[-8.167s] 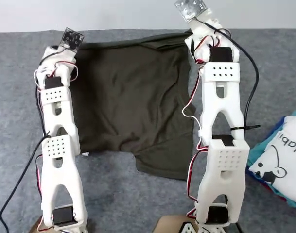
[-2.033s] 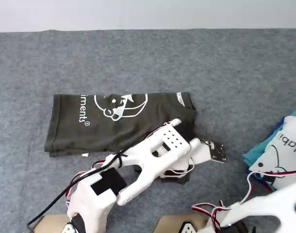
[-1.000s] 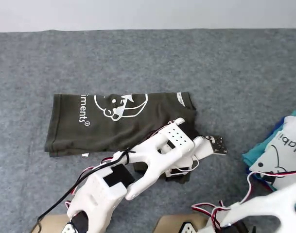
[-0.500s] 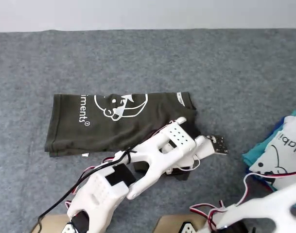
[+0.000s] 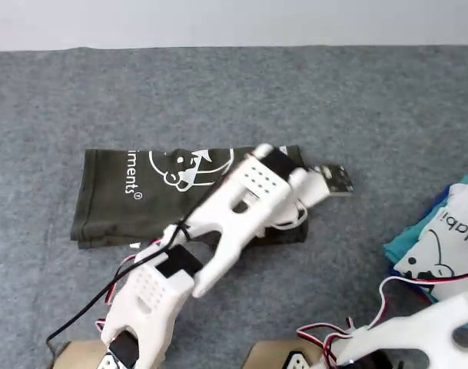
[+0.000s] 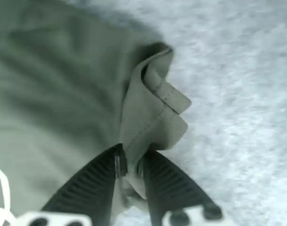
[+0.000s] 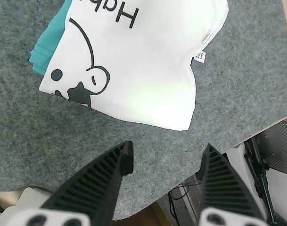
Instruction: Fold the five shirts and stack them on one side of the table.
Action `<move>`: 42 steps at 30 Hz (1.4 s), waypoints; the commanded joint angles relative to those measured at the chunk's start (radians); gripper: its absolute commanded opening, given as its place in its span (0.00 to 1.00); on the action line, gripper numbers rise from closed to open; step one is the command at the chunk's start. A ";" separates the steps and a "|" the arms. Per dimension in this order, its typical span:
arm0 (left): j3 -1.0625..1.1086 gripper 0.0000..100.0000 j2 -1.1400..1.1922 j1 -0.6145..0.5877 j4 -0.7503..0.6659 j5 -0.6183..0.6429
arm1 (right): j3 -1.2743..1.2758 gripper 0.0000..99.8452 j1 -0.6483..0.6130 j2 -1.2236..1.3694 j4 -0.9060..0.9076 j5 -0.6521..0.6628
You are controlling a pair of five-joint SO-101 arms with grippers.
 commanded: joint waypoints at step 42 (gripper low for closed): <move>-0.074 0.14 -0.015 -0.226 -0.212 -0.031 | 0.040 0.23 -0.008 -0.107 0.039 0.008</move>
